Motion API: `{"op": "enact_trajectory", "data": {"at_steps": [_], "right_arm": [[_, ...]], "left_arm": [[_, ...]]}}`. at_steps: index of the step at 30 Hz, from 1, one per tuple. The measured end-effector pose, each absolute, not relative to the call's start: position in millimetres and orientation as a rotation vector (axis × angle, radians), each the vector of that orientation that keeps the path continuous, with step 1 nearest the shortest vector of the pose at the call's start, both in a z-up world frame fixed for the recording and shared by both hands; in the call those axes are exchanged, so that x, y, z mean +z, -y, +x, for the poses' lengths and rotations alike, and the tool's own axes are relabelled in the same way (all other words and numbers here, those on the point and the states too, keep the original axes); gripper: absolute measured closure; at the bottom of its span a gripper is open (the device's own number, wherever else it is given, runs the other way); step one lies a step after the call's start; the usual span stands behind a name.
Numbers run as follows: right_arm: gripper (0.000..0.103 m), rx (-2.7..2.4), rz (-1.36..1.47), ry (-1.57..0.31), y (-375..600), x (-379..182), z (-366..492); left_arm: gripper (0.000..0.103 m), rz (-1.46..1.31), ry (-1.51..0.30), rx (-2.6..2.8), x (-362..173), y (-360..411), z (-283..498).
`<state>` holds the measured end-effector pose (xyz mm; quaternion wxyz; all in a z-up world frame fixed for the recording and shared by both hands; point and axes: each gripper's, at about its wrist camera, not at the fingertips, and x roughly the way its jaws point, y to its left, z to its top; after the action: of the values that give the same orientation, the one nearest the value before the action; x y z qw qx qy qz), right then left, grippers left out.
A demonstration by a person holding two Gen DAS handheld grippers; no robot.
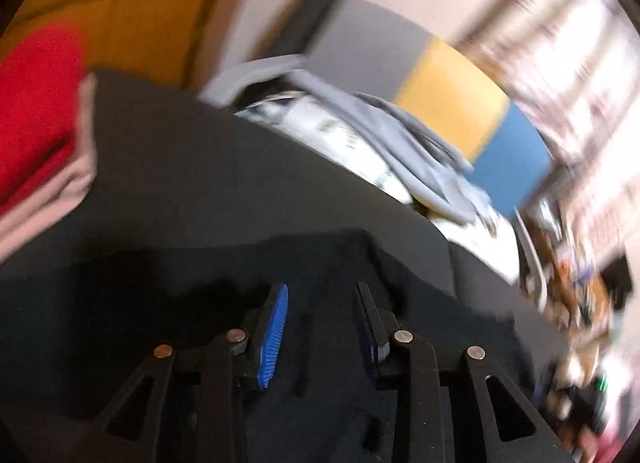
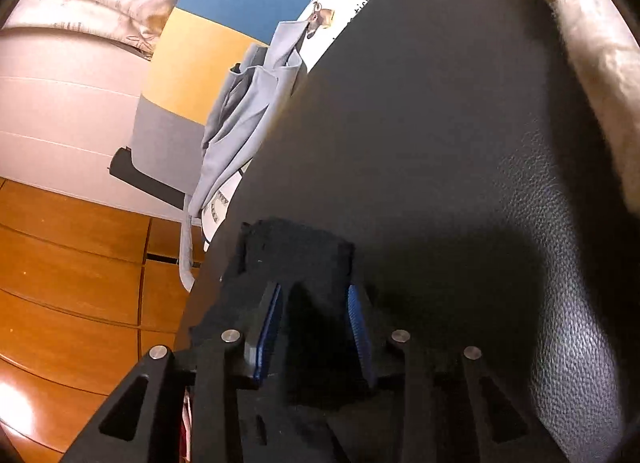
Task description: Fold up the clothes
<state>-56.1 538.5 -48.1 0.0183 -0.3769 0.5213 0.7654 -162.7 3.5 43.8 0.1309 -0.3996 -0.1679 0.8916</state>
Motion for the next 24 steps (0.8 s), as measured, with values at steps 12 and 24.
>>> {"op": "enact_trajectory", "data": {"at_steps": [12, 24], "right_arm": [[0.096, 2.473, -1.297, -1.459, -523.9, -33.4, -107.4], [0.096, 2.568, -1.078, -1.329, -538.4, -7.2, -116.4]], "left_arm": [[0.066, -1.128, -0.178, 2.071, -3.7, -252.6, -147.4], [0.066, -1.061, -0.078, 2.068, -16.5, -219.5, -144.3]]}}
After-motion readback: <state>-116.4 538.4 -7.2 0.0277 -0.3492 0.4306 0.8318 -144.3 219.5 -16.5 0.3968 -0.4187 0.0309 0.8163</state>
